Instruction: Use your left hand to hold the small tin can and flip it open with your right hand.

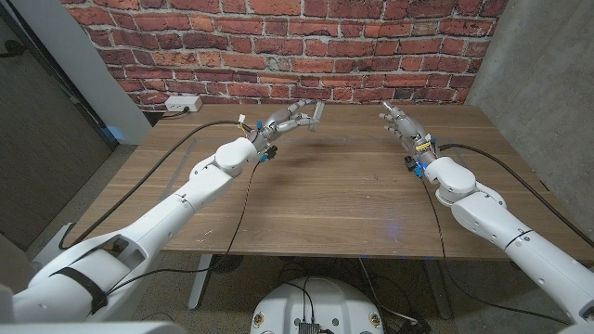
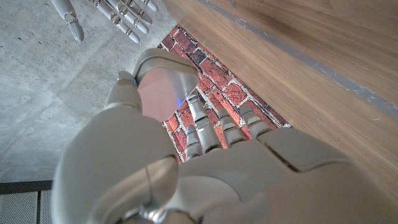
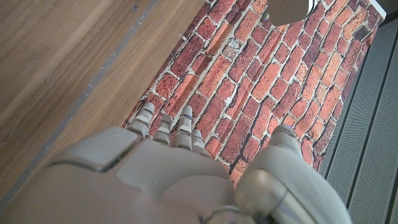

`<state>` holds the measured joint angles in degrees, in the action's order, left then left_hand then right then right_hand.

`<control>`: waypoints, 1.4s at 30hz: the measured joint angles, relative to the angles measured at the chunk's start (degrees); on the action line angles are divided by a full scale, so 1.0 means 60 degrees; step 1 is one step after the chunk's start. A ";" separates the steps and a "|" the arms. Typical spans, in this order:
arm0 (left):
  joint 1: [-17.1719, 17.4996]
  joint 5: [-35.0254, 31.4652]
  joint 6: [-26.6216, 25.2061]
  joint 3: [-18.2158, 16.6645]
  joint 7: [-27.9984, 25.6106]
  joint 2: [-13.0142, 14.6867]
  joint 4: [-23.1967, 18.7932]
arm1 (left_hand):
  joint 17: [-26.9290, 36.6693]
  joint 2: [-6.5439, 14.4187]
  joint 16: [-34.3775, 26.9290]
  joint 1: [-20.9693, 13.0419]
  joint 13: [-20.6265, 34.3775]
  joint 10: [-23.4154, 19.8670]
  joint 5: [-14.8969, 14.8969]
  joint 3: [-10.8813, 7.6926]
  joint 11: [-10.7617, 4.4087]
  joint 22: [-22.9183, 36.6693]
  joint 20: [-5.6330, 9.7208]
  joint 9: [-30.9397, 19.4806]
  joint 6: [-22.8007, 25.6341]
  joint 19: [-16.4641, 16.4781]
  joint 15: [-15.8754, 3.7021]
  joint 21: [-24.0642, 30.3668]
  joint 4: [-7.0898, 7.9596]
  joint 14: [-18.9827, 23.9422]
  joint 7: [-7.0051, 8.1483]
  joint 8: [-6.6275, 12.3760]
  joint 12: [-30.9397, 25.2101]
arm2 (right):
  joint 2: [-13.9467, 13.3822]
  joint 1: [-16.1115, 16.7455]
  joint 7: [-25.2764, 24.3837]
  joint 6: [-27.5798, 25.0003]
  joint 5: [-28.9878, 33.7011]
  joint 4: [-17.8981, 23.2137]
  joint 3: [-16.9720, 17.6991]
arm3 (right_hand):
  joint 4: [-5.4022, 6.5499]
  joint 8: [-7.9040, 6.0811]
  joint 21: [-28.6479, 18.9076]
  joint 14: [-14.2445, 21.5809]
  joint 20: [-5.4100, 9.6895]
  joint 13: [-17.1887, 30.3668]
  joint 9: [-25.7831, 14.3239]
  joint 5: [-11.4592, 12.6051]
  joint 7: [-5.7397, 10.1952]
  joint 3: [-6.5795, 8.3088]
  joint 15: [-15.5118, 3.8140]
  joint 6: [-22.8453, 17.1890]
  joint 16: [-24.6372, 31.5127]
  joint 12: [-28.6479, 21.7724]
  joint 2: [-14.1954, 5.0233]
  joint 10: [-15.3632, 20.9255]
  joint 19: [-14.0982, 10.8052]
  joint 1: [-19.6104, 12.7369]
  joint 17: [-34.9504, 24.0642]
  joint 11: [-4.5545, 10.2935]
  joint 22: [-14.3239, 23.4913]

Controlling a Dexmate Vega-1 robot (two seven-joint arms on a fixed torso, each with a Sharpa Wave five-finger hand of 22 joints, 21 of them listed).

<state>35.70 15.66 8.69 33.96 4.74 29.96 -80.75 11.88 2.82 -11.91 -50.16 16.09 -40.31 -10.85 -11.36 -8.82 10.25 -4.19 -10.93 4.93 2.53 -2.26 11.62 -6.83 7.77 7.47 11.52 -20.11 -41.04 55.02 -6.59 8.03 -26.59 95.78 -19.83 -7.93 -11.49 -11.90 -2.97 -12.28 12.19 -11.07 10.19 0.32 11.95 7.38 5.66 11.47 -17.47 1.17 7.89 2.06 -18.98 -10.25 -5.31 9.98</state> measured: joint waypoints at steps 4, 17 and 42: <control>-0.0002 0.0374 0.0152 -0.0032 0.0284 -0.0073 0.0181 | -0.0017 0.0017 0.0019 -0.0186 -0.0005 0.0000 0.0002 -0.0088 0.0000 0.0000 -0.0037 0.0000 0.0000 -0.0038 0.0037 0.0000 -0.0089 -0.0037 0.0000 0.0000 0.0037 | -0.0041 0.0009 0.0030 -0.0013 0.0004 0.0102 -0.0016 | 0.0001 0.0000 0.0000 0.0015 0.0000 0.0000 0.0000 0.0000 0.0000 0.0000 0.0015 0.0000 0.0000 0.0000 0.0000 0.0018 0.0000 0.0000 0.0000 -0.0018 0.0000; -0.0081 0.1108 0.0580 -0.0097 0.0944 -0.0313 0.0843 | -0.0027 0.0059 0.0043 -0.0465 -0.0001 0.0002 0.0029 -0.0206 -0.0001 -0.0021 -0.0053 0.0000 -0.0036 -0.0123 0.0038 -0.0031 -0.0208 -0.0141 0.0036 0.0000 0.0076 | -0.0080 -0.0039 0.0068 -0.0191 0.0046 0.0363 -0.0060 | 0.0002 0.0000 0.0000 0.0343 0.0051 0.0001 0.0001 0.0000 -0.0001 0.0000 0.0340 -0.0001 0.0000 0.0000 0.0052 0.0107 -0.0393 -0.0052 0.0022 -0.0106 0.0000; -0.0325 0.1459 0.1272 -0.0111 0.1515 -0.0549 0.1522 | 0.0000 0.0085 0.0042 -0.0595 0.0042 0.0004 0.0041 -0.0243 -0.0003 -0.0021 -0.0054 -0.0001 -0.0036 -0.0121 0.0038 -0.0029 -0.0246 -0.0139 0.0035 0.0000 0.0259 | -0.0461 0.0158 -0.0522 -0.1719 0.0101 0.2036 -0.0087 | -0.0365 0.0000 -0.0029 0.0696 0.0094 -0.0087 0.0001 0.0039 0.0056 0.0476 0.0091 0.0397 -0.0077 -0.0001 -0.0051 0.0224 -0.1326 -0.1635 0.0020 0.0089 -0.0020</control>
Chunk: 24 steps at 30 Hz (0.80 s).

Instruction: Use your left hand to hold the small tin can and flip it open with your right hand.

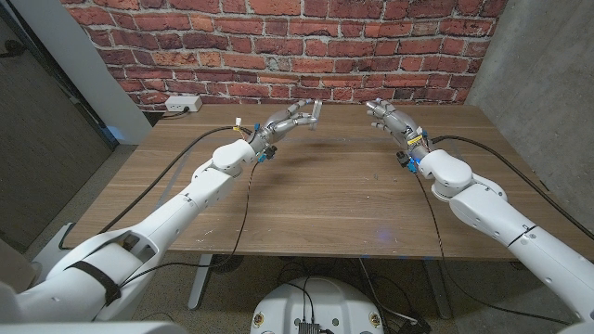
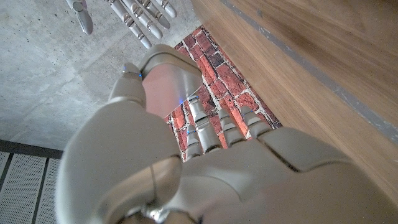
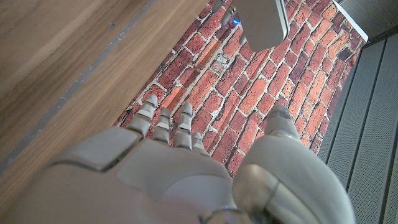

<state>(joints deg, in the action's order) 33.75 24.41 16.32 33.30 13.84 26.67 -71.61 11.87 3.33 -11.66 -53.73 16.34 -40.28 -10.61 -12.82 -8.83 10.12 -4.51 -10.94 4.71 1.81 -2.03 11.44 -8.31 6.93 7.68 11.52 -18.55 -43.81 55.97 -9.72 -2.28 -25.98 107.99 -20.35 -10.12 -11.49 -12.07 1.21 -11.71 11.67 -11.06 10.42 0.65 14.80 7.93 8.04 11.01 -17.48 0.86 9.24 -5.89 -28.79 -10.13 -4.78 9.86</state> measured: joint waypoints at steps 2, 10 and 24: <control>-0.0004 -0.0001 0.0069 0.0000 0.0034 -0.0007 0.0041 | 0.0000 -0.0001 0.0000 -0.0047 0.0002 0.0000 0.0003 -0.0003 0.0000 0.0000 0.0000 0.0000 0.0004 0.0000 0.0000 0.0000 0.0003 0.0000 0.0003 0.0000 0.0001 | -0.0036 0.0029 -0.0108 -0.0193 0.0026 0.0183 -0.0001 | 0.0000 0.0000 -0.0001 0.0073 0.0047 0.0000 0.0000 0.0002 0.0012 0.0000 -0.0073 0.0012 0.0000 0.0000 0.0089 0.0000 -0.0145 -0.0148 0.0000 0.0000 0.0000; 0.0040 -0.0007 0.0227 0.0001 0.0086 0.0017 0.0061 | 0.0000 -0.0001 -0.0001 -0.0047 0.0011 0.0001 0.0007 -0.0019 0.0000 0.0001 0.0000 0.0000 0.0138 0.0000 0.0000 0.0000 0.0019 0.0001 -0.0036 0.0000 0.0037 | -0.0249 0.0193 -0.0416 -0.0903 0.0080 0.0920 0.0000 | 0.0000 0.0000 -0.0006 0.0413 -0.0063 -0.0003 0.0000 0.0147 -0.0021 -0.0001 -0.0410 0.0183 0.0039 0.0094 0.0278 0.0015 -0.0552 -0.0753 -0.0001 0.0014 0.0001; 0.0445 -0.0009 0.0125 -0.0016 -0.0113 0.0174 -0.0571 | -0.0001 -0.0001 -0.0003 -0.0047 0.0010 -0.0051 0.0044 -0.0004 0.0051 0.0002 0.0035 0.0000 0.0189 -0.0035 0.0000 0.0001 0.0062 0.0001 0.0016 0.0000 0.0052 | -0.0502 0.0416 -0.0487 -0.1147 0.0225 0.1420 0.0047 | 0.0150 0.0000 0.0252 -0.0114 -0.0077 -0.0038 -0.0048 0.0147 0.0029 -0.0097 -0.0513 0.0233 -0.0110 0.0339 0.0415 -0.0351 -0.0216 -0.1092 -0.0010 -0.0068 0.0002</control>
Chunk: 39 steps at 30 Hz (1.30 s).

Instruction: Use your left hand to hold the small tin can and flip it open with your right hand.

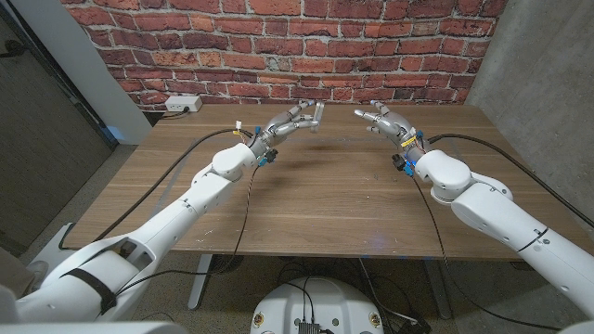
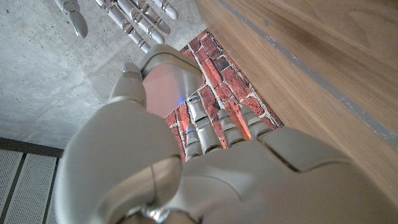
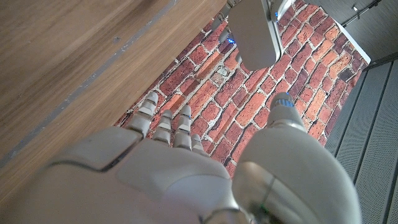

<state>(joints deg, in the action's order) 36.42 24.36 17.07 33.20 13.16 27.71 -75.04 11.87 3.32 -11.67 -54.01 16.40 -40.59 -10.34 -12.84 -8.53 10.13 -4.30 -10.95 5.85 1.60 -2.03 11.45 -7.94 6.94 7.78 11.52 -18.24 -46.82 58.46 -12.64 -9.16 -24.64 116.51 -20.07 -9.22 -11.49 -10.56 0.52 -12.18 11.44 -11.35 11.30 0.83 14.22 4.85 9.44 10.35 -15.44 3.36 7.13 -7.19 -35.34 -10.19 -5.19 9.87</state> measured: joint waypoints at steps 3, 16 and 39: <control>0.0044 0.0011 -0.0005 -0.0001 -0.0009 0.0002 -0.0049 | 0.0000 0.0000 -0.0001 0.0000 -0.0005 0.0000 0.0001 -0.0011 0.0000 0.0000 0.0000 0.0000 0.0000 0.0000 0.0000 0.0000 0.0011 0.0000 0.0000 0.0000 0.0001 | -0.0027 0.0023 0.0004 0.0010 0.0034 0.0026 0.0003 | 0.0011 0.0000 0.0000 0.0004 -0.0015 0.0000 0.0000 0.0000 0.0000 -0.0011 -0.0269 0.0000 0.0000 0.0004 0.0000 0.0000 0.0084 0.0000 -0.0015 0.0000 0.0000; 0.0075 0.0154 0.0098 -0.0001 0.0170 -0.0092 -0.0033 | -0.0002 0.0000 -0.0001 0.0000 0.0043 0.0000 -0.0011 -0.0011 0.0000 0.0001 -0.0001 0.0000 -0.0001 0.0001 -0.0036 0.0000 0.0011 0.0037 0.0000 0.0000 0.0010 | 0.0042 -0.0200 0.0392 0.0256 0.0035 -0.0191 -0.0080 | 0.0090 0.0000 0.0000 0.0013 0.0019 0.0001 0.0001 0.0000 -0.0038 -0.0090 -0.0278 0.0038 0.0000 0.0037 0.0000 -0.0115 0.0117 0.0000 -0.0014 -0.0057 0.0000; 0.0220 0.0342 0.0215 -0.0001 0.0285 -0.0120 -0.0291 | -0.0002 0.0000 -0.0002 0.0000 0.0036 0.0002 -0.0025 -0.0011 -0.0002 0.0001 -0.0001 0.0000 -0.0001 0.0001 -0.0036 0.0000 0.0011 0.0037 0.0000 0.0000 0.0102 | 0.0164 -0.0725 0.1016 0.0327 -0.0163 -0.0604 -0.0433 | 0.0221 0.0048 -0.0001 -0.0415 -0.0034 0.0002 0.0003 0.0000 0.0209 -0.0223 0.0040 0.0070 0.0000 0.0110 0.0000 -0.0261 0.0475 0.0000 -0.0012 0.0375 0.0001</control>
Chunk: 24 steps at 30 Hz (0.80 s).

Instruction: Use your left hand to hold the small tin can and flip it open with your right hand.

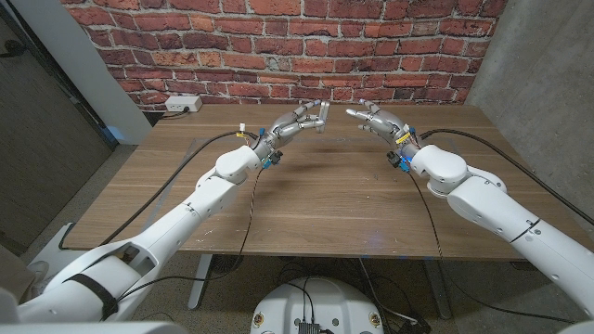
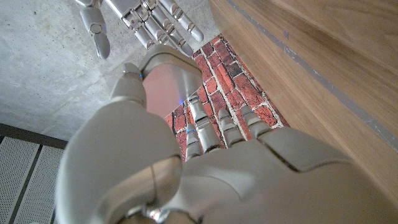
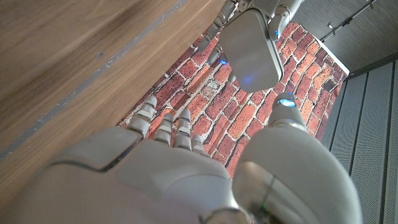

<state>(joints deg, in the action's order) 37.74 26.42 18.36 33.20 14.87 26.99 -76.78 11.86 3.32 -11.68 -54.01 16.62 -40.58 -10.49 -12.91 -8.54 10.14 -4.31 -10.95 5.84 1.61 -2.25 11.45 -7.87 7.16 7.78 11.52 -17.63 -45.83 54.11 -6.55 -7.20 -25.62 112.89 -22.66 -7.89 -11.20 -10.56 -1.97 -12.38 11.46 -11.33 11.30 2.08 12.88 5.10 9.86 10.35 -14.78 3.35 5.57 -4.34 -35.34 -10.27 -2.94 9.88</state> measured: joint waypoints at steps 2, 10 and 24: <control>0.0049 0.0019 -0.0035 -0.0013 -0.0004 0.0054 -0.0090 | 0.0000 0.0000 0.0000 0.0000 -0.0001 0.0000 -0.0024 0.0000 0.0000 0.0020 0.0000 0.0000 0.0000 0.0000 0.0000 0.0000 0.0000 0.0000 0.0000 0.0000 0.0023 | 0.0048 -0.0051 0.0016 0.0000 0.0018 -0.0037 -0.0046 | 0.0000 0.0000 0.0000 0.0006 0.0000 0.0000 0.0000 0.0000 0.0016 0.0000 0.0006 0.0016 0.0000 0.0000 0.0000 0.0037 0.0000 0.0000 0.0000 -0.0037 0.0000; 0.0124 0.0078 -0.0074 -0.0039 0.0094 0.0163 -0.0225 | 0.0000 0.0004 0.0000 0.0004 0.0039 0.0001 -0.0023 0.0000 -0.0001 0.0025 -0.0129 0.0000 -0.0107 -0.0022 0.0000 0.0000 0.0000 0.0000 -0.0107 0.0000 0.0081 | 0.0176 -0.0181 0.0107 0.0001 0.0013 -0.0140 -0.0173 | 0.0000 0.0000 0.0000 -0.0003 0.0000 0.0000 0.0001 0.0000 0.0015 0.0000 0.0183 0.0015 0.0000 0.0000 0.0000 0.0152 -0.0001 0.0000 0.0001 0.0049 0.0000; 0.0050 0.0240 -0.0051 0.0011 0.0476 0.0081 0.0013 | -0.0001 0.0034 0.0000 0.0034 0.0049 0.0034 -0.0022 -0.0001 -0.0034 0.0024 -0.0157 -0.0022 -0.0138 -0.0050 0.0001 0.0000 0.0001 0.0000 -0.0138 0.0000 0.0142 | 0.0269 -0.0239 0.0205 0.0007 -0.0103 -0.0140 -0.0287 | 0.0040 0.0000 0.0000 -0.0104 0.0008 0.0000 0.0001 0.0000 -0.0060 -0.0040 0.0282 0.0012 0.0000 0.0000 0.0000 0.0245 0.0006 0.0000 0.0001 0.0063 0.0000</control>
<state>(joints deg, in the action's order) 38.04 27.85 18.06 33.27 17.72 27.48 -76.71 11.85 3.53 -11.68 -53.81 16.91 -40.38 -10.62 -12.91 -8.74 10.28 -5.25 -11.08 5.01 1.31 -2.24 11.45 -7.87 7.16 6.95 11.52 -16.77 -44.22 52.68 -5.31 -7.16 -26.23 112.05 -24.39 -7.65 -11.20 -10.56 -2.59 -12.33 11.46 -11.33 11.30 1.72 12.64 6.79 9.93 10.35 -14.78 3.35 7.04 -4.31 -35.34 -10.26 -2.56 9.88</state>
